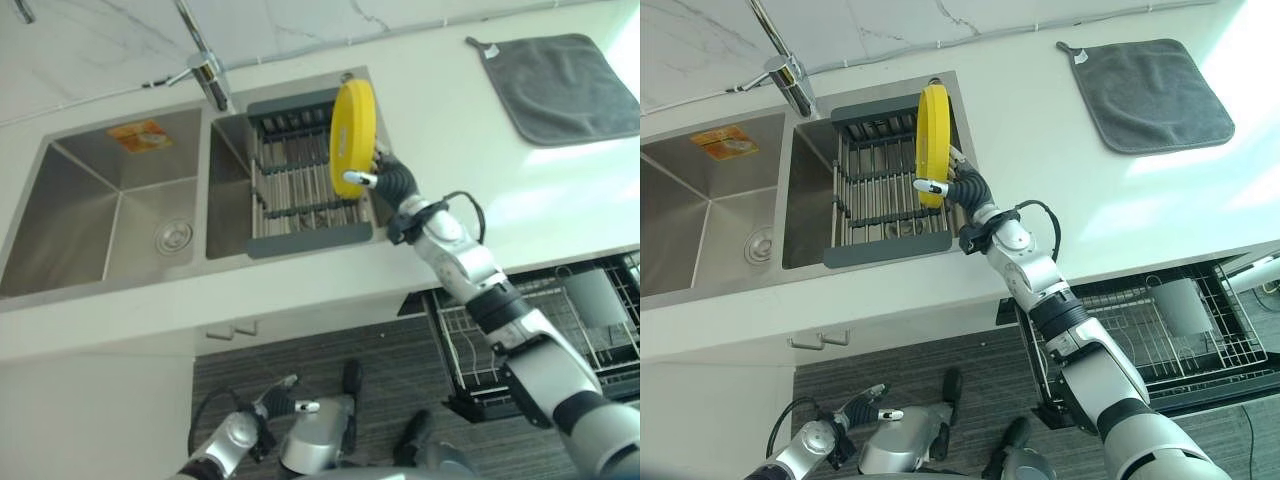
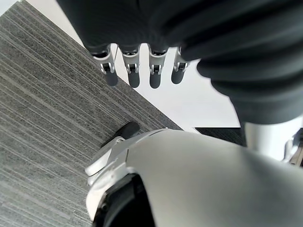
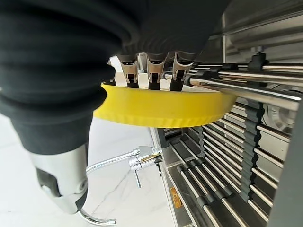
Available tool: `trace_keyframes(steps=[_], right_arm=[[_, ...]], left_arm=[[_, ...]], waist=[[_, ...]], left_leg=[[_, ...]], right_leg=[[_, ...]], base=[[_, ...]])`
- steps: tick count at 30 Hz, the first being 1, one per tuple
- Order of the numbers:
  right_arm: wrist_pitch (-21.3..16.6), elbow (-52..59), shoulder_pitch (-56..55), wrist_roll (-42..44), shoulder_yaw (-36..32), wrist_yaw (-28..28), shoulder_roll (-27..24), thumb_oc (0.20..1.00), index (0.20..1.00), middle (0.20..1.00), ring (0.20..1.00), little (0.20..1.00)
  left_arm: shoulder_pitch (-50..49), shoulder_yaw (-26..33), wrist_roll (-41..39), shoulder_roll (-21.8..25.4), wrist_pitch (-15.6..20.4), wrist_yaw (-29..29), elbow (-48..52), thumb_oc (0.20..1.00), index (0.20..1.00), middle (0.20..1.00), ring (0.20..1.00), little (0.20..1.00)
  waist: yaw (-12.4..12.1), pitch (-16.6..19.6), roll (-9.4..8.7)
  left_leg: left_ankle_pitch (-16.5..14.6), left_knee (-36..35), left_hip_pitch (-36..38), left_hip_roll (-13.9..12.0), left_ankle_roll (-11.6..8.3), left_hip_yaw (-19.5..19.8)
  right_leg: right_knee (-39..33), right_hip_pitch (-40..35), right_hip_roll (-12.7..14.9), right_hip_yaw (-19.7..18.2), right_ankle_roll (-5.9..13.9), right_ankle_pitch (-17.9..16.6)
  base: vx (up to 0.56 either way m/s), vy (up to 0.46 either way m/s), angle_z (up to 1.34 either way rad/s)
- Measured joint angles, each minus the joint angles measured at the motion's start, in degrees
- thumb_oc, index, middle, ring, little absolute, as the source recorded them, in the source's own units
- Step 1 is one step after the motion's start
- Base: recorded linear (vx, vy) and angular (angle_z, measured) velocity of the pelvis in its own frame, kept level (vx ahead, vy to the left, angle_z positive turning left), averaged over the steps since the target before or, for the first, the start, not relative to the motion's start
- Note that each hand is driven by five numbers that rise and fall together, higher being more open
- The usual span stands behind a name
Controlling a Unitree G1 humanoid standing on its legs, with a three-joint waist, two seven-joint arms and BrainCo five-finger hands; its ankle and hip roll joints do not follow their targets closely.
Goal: Place the dishes in the dishwasher.
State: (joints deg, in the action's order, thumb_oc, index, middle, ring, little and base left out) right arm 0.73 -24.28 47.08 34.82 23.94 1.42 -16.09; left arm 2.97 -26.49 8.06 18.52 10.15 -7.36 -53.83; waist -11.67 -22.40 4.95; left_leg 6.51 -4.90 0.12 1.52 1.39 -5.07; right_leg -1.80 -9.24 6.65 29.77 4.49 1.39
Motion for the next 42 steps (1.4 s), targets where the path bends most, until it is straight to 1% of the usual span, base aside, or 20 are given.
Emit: trace_keyframes(steps=[4, 6, 8, 11, 17, 21, 25, 31, 34, 39, 40, 42], right_arm=[[0.0, -0.1, 0.8, -1.0, 0.1, -2.2, 0.0, 1.0, 1.0, 1.0, 1.0, 1.0], [0.0, -1.5, 2.3, -2.8, 0.1, -3.9, 0.0, 1.0, 1.0, 1.0, 1.0, 1.0], [0.0, -2.9, 3.1, -2.8, 0.1, -5.5, -0.1, 1.0, 1.0, 1.0, 1.0, 1.0], [0.0, -2.9, 3.1, -2.8, 0.1, -7.1, -0.1, 1.0, 1.0, 1.0, 1.0, 1.0], [0.0, -2.8, 3.1, -2.8, 0.0, -8.4, 0.0, 1.0, 1.0, 1.0, 1.0, 1.0], [0.0, -2.8, 3.3, -5.0, 0.0, -9.6, 0.3, 1.0, 1.0, 1.0, 1.0, 1.0], [0.1, -2.8, 3.4, -6.8, 0.1, -10.6, 1.2, 1.0, 1.0, 1.0, 1.0, 1.0], [0.2, -2.9, 4.0, -7.3, 0.1, -11.0, 1.2, 1.0, 1.0, 1.0, 1.0, 1.0], [0.2, -3.0, 4.9, -7.3, 0.1, -11.2, 1.2, 1.0, 1.0, 1.0, 1.0, 1.0], [0.3, -4.7, 5.6, -7.3, 0.1, -11.2, 1.3, 1.0, 1.0, 1.0, 1.0, 1.0], [1.0, -4.7, 5.6, -7.3, 0.1, -11.3, 1.4, 1.0, 1.0, 1.0, 1.0, 1.0], [1.2, -5.3, 5.6, -7.3, 0.1, -11.3, 1.4, 1.0, 1.0, 1.0, 1.0, 1.0]], left_arm=[[0.0, -0.1, 0.0, 0.0, 0.0, 0.1, -0.1, 1.0, 1.0, 1.0, 1.0, 1.0], [0.0, -0.5, 0.0, 0.0, 0.1, 0.5, -0.1, 1.0, 1.0, 1.0, 1.0, 1.0], [0.0, -0.5, 0.0, 0.0, 0.2, 0.5, -0.2, 1.0, 1.0, 1.0, 1.0, 1.0], [-0.1, -0.5, 0.0, 0.0, 0.1, 0.5, -0.2, 1.0, 1.0, 1.0, 1.0, 1.0], [-0.2, -0.4, -0.1, 0.0, 0.1, 0.5, -0.2, 1.0, 1.0, 1.0, 1.0, 1.0], [-0.2, -0.5, -0.1, 0.0, 0.1, 0.6, -0.2, 1.0, 1.0, 1.0, 1.0, 1.0], [-0.2, -0.5, -0.2, -0.4, 0.1, 0.3, -0.2, 1.0, 1.0, 1.0, 1.0, 1.0], [-0.2, -0.5, -0.4, -0.4, 0.2, -0.6, -0.2, 1.0, 1.0, 1.0, 1.0, 1.0], [-0.1, -0.5, -0.7, -0.4, 0.3, -0.8, -0.1, 1.0, 1.0, 1.0, 1.0, 1.0], [-0.2, -0.6, -1.6, -0.4, 1.1, -2.8, -0.2, 1.0, 1.0, 1.0, 1.0, 1.0], [-0.2, -0.6, -1.9, -0.4, 1.3, -3.0, -0.2, 1.0, 1.0, 1.0, 1.0, 1.0], [-0.2, -0.6, -1.9, -0.4, 1.4, -3.0, -0.2, 1.0, 1.0, 1.0, 1.0, 1.0]], waist=[[0.0, 0.0, 0.06], [-0.1, 0.0, 0.51], [-0.1, 0.0, 0.95], [-0.1, -0.1, 1.0], [-0.1, -0.3, 1.46], [-0.2, -0.3, 1.51], [-0.2, -0.4, 2.25], [-0.8, -0.4, 2.28], [-1.5, -0.4, 2.29], [-1.7, -0.4, 2.28], [-1.7, -0.4, 2.28], [-1.7, -0.4, 2.28]], left_leg=[[0.0, 0.0, 0.0, 0.0, -0.05, 0.1], [0.0, 0.0, -0.1, 0.0, -0.08, 0.1], [0.0, 0.0, -0.2, 0.0, -0.18, 0.3], [0.0, 0.0, -0.3, 0.0, -0.21, 0.4], [0.0, 0.0, -0.3, 0.0, -0.15, 0.5], [0.0, 0.0, -0.3, 0.0, -0.17, 0.5], [0.0, 0.0, -0.3, 0.1, -0.16, 0.7], [0.4, 0.0, -0.2, 0.4, 0.16, 1.1], [0.4, 0.0, -0.2, 0.5, 0.22, 1.2], [0.4, 0.0, -0.2, 0.6, 0.22, 1.3], [0.4, 0.0, -0.2, 0.6, 0.22, 1.3], [0.4, 0.0, -0.2, 0.5, 0.21, 1.4]], right_leg=[[0.0, 0.0, 0.0, 0.0, 0.0, 0.0], [0.1, 0.1, 0.0, 0.1, 0.0, 0.0], [0.2, 0.2, 0.1, 0.2, -0.01, 0.1], [0.4, 0.3, 0.1, 0.4, 0.05, 0.2], [0.4, 0.3, 0.1, 0.5, 0.07, 0.3], [0.5, 0.3, 0.1, 0.5, 0.1, 0.3], [0.7, 0.4, 0.2, 0.5, 0.2, 0.5], [2.0, 0.6, 0.7, 0.8, 0.33, 1.4], [2.0, 0.6, 0.7, 0.9, 0.35, 1.4], [2.2, 0.5, 0.9, 1.0, 0.36, 1.4], [2.2, 0.5, 0.9, 1.0, 0.36, 1.4], [2.2, 0.5, 0.9, 1.0, 0.36, 1.4]], base=[[0.0, 0.0, 0.0], [0.0, 0.0, 0.0], [-0.01, 0.007, 0.02], [0.0, 0.002, 0.01], [0.0, 0.0, 0.0], [0.0, 0.0, 0.0], [0.0, 0.0, 0.0], [0.0, 0.011, 0.02], [0.01, 0.018, 0.04], [0.0, 0.003, 0.01], [0.0, 0.0, 0.0], [0.0, 0.0, 0.0]])
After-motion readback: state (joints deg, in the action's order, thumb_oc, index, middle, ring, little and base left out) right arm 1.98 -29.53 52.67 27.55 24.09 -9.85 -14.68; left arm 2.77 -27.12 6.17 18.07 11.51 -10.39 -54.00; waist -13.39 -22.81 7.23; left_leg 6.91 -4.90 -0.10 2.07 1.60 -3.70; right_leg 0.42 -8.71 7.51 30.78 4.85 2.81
